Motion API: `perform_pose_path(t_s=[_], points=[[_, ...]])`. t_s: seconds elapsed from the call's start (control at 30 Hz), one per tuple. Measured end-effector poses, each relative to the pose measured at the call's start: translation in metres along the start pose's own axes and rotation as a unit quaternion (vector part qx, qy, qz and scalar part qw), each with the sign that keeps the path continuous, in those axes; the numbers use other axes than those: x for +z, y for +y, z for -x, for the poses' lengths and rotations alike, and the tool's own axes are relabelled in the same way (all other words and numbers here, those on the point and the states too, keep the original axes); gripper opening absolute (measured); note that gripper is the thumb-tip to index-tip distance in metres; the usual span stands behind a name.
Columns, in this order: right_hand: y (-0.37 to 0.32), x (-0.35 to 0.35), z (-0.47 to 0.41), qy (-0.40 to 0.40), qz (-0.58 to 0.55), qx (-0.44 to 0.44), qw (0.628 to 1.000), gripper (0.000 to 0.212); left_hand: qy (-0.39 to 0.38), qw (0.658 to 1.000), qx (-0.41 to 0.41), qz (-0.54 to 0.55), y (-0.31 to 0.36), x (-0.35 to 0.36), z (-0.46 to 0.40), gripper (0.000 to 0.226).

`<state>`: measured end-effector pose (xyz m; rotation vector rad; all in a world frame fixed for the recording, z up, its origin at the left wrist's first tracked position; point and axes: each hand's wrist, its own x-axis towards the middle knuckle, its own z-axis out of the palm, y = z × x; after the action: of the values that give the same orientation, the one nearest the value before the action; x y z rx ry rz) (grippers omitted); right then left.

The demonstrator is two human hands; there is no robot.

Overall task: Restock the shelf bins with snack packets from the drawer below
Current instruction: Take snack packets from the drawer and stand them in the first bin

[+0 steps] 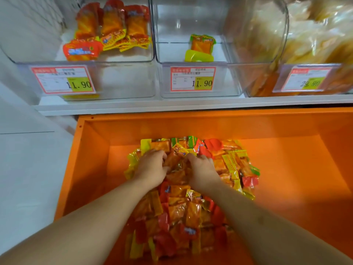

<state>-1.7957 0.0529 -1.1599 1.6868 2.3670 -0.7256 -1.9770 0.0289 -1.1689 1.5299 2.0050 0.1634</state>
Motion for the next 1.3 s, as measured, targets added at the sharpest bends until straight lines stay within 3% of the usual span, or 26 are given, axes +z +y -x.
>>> perform_pose_path(t_s=[0.07, 0.23, 0.37, 0.77, 0.9, 1.1, 1.2, 1.3], points=[[0.001, -0.005, 0.001, 0.003, -0.03, 0.005, 1.0, 0.022, -0.018, 0.998, -0.019, 0.049, -0.002, -0.008, 0.006, 0.03], [-0.008, -0.05, 0.011, -0.051, -0.248, 0.042, 0.966, 0.007, -0.039, 0.989, -0.049, 0.134, -0.003, -0.049, 0.027, 0.025], [-0.026, -0.106, 0.032, -0.081, -0.358, 0.041, 0.929, 0.015, -0.073, 0.963, -0.063, 0.25, 0.008, -0.103, 0.055, 0.019], [-0.081, -0.246, 0.158, -0.002, -0.421, -0.103, 0.901, 0.013, -0.038, 0.907, -0.018, 0.419, 0.052, -0.238, 0.192, 0.028], [-0.09, -0.252, 0.183, 0.03, -0.477, -0.112, 0.871, 0.011, -0.065, 0.891, 0.006, 0.449, 0.052, -0.243, 0.219, 0.032], [-0.108, -0.245, 0.18, 0.136, -0.433, -0.106, 0.885, 0.008, -0.083, 0.862, 0.002, 0.5, 0.064, -0.243, 0.227, 0.028], [-0.109, -0.255, 0.178, 0.172, -0.47, -0.117, 0.858, 0.011, -0.055, 0.873, -0.017, 0.484, 0.066, -0.25, 0.219, 0.028], [-0.106, -0.264, 0.176, 0.187, -0.486, -0.18, 0.834, 0.026, -0.049, 0.861, -0.039, 0.504, 0.064, -0.258, 0.21, 0.029]])
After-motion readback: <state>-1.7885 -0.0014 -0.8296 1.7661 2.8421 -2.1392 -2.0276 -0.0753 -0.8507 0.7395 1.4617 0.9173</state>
